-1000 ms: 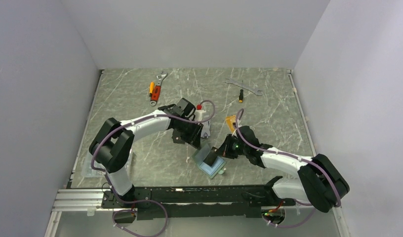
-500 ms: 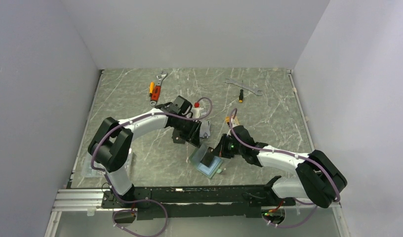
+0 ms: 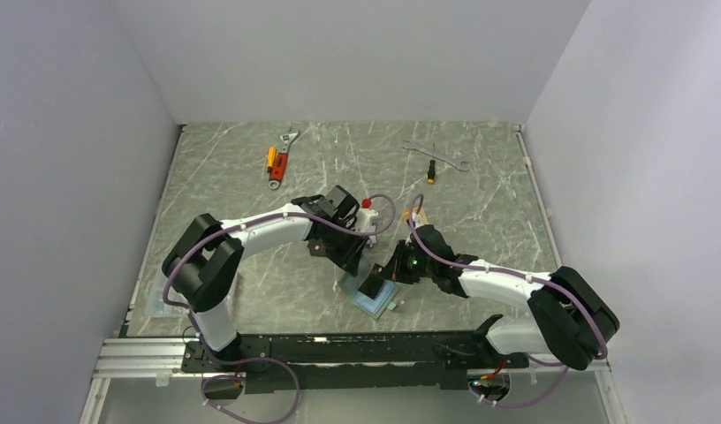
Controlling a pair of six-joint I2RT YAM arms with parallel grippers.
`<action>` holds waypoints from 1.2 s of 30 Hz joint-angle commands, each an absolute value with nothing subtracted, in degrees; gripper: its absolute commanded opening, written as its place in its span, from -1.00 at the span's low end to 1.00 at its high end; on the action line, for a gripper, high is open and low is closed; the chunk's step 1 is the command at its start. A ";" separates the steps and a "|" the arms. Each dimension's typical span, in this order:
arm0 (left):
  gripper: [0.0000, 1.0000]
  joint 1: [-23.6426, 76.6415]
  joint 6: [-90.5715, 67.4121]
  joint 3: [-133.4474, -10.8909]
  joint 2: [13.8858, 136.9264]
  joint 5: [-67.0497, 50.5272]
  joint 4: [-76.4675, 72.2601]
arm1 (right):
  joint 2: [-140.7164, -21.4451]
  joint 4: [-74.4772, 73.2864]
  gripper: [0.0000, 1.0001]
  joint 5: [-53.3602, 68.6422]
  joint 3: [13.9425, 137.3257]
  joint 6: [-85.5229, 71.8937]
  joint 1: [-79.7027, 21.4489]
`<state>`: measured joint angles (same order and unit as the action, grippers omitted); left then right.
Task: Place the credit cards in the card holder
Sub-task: Open the card holder at the center of the board.
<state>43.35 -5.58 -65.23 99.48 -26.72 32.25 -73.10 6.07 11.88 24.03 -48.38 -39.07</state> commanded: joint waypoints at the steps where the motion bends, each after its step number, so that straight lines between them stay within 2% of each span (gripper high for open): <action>1: -0.65 43.12 -4.61 -66.65 98.47 -23.35 32.78 | -71.84 3.28 -1.00 7.64 24.50 -46.86 -39.16; 3: -0.99 42.86 -5.42 -66.10 98.27 -22.94 32.43 | -70.09 3.45 -1.00 7.78 23.76 -46.58 -38.98; 4: -1.00 42.56 -5.96 -65.82 98.31 -23.05 32.28 | -68.72 3.86 -1.00 8.03 23.26 -46.19 -38.88; 10: -1.00 40.14 -9.13 -65.09 99.24 -27.52 31.03 | -59.87 3.66 -1.00 11.31 21.02 -44.21 -37.73; 18: -1.00 39.32 -9.10 -64.68 98.27 -26.51 30.98 | -50.53 -4.50 -1.00 12.03 17.95 -45.35 -36.40; 36: -1.00 39.40 -8.87 -64.99 98.70 -26.66 30.76 | -50.35 -5.30 -1.00 13.52 16.94 -45.35 -36.12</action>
<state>39.44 -8.49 -64.93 99.48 -25.87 31.92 -51.20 -4.78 12.62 17.91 -45.84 -36.32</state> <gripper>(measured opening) 0.023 0.008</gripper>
